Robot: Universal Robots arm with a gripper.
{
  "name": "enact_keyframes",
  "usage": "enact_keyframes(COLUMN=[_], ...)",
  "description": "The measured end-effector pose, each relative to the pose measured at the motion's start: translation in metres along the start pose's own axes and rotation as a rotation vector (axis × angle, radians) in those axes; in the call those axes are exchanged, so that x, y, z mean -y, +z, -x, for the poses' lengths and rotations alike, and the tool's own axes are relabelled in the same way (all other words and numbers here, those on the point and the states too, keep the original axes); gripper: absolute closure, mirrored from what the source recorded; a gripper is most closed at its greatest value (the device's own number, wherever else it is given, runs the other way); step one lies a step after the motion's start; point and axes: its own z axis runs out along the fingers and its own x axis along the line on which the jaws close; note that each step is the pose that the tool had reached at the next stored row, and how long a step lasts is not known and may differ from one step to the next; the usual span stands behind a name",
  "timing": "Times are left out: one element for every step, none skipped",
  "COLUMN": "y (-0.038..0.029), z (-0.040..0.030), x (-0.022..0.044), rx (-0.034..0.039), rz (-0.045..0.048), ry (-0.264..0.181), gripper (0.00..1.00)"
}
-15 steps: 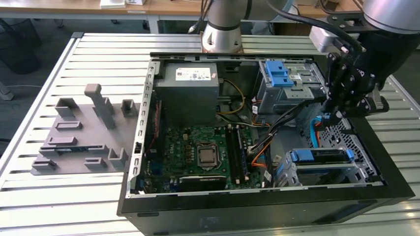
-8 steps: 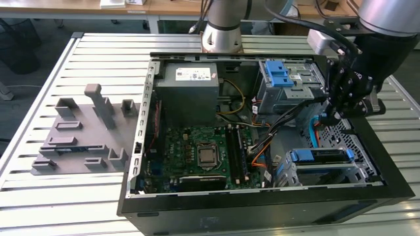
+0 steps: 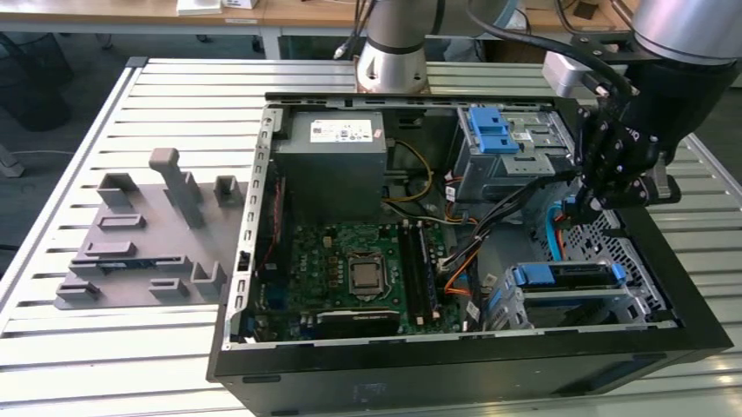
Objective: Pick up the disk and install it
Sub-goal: 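Insert the first disk wire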
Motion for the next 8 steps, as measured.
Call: enact_keyframes(y=[0.0001, 0.0001, 0.0002, 0.0001, 0.0001, 0.0002, 0.0003, 0.0004], z=[0.0, 0.0, 0.0, 0.0, 0.0, 0.0, 0.0, 0.0], x=[0.0, 0.0001, 0.0002, 0.0002, 0.0002, 0.0002, 0.0002, 0.0002], rx=[0.0002, -0.0003, -0.0019, -0.0057, -0.0104, -0.0163, -0.0235, -0.0303], rz=[0.0001, 0.0001, 0.0001, 0.0, -0.0001, -0.0003, -0.0006, -0.0009], ry=[0.001, 0.001, 0.001, 0.002, 0.002, 0.002, 0.003, 0.003], gripper=[0.84, 0.84, 0.84, 0.83, 0.83, 0.83, 0.76, 0.76])
